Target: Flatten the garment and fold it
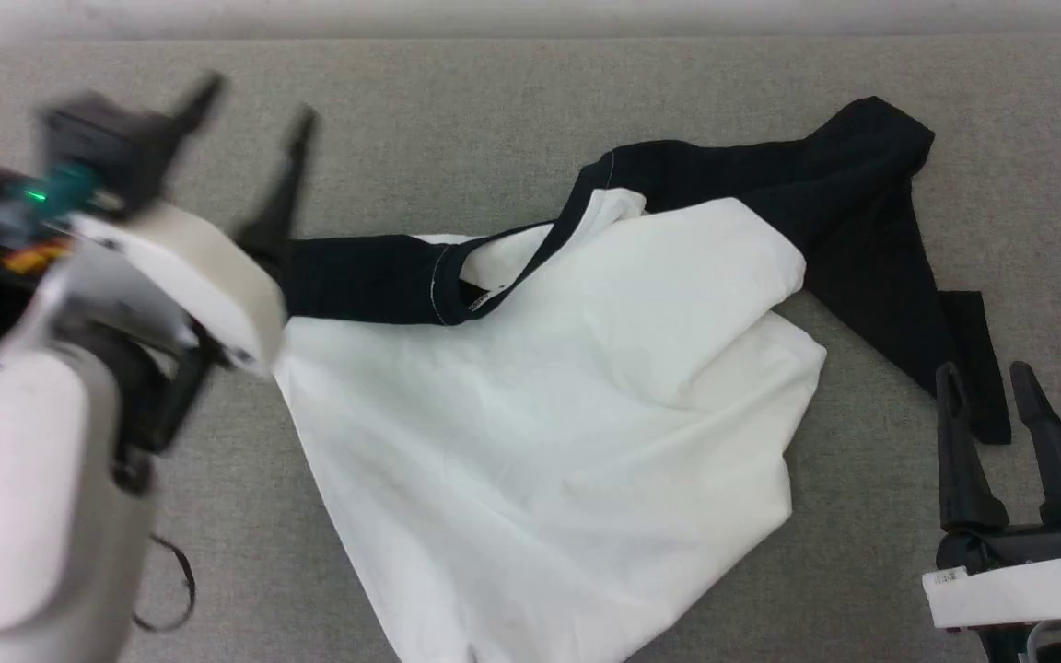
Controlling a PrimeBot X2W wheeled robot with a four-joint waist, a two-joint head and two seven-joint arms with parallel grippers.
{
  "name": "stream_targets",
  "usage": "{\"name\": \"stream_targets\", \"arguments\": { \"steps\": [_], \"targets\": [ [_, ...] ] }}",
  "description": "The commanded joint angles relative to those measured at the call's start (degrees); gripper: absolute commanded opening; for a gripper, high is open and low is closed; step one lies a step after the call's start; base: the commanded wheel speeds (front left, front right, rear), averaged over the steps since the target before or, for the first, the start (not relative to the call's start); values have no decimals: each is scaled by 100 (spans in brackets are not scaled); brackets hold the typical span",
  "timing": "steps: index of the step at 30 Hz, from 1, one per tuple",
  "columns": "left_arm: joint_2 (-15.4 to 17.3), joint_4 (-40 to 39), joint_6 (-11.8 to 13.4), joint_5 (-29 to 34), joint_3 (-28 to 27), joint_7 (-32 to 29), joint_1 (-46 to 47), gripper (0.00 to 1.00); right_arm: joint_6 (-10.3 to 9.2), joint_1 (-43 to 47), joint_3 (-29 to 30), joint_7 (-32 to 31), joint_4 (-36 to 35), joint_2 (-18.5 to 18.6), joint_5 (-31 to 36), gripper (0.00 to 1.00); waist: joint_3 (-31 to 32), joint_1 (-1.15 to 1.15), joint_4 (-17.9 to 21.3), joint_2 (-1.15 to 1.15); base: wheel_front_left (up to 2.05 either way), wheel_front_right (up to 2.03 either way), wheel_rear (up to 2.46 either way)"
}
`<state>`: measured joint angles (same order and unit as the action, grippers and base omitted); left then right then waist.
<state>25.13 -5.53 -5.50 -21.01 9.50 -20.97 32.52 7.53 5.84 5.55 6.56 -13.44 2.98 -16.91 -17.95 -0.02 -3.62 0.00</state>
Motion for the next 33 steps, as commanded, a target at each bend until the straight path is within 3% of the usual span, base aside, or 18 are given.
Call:
{"name": "stream_targets", "arguments": {
  "steps": [1,6,12,24,25,26,27,28,29,33],
  "targets": [
    [-61,-192,-38,117,294,-130,-281,100,-4,18,3,36,1,-11,-43,100,-52,2,45,0,0,0,0],
    [-128,-262,-85,547,1107,-192,-735,100,-4,-24,-11,66,-8,-11,-65,100,-282,2,139,0,0,0,0],
    [-259,314,-68,1100,1674,130,-752,100,-4,-97,24,56,-69,-11,-32,100,-522,2,162,0,0,0,0],
    [-405,1207,103,1469,1870,762,-351,100,-4,-167,71,-57,-205,-11,49,100,-685,2,74,0,0,0,0],
    [-414,1251,115,1473,1872,798,-333,91,-4,-172,69,-65,-218,-11,53,100,-693,2,73,0,0,0,0],
    [-424,1289,128,1471,1872,835,-319,48,-4,-174,70,-70,-231,-11,56,100,-698,2,72,0,0,0,0],
    [-431,1314,139,1470,1871,873,-304,32,-4,-173,73,-73,-241,-11,59,100,-702,2,72,0,0,0,0],
    [-437,1325,145,1470,1874,907,-285,6,-4,-169,80,-74,-248,-11,61,100,-702,2,71,0,0,0,0],
    [-445,1327,145,1449,1868,935,-272,0,-4,-163,87,-74,-251,-11,63,100,-697,2,70,0,0,0,0],
    [-453,1185,131,1284,1787,982,-236,0,-4,-139,105,-69,-228,-11,49,100,-654,2,64,0,0,0,0]
  ]
}}
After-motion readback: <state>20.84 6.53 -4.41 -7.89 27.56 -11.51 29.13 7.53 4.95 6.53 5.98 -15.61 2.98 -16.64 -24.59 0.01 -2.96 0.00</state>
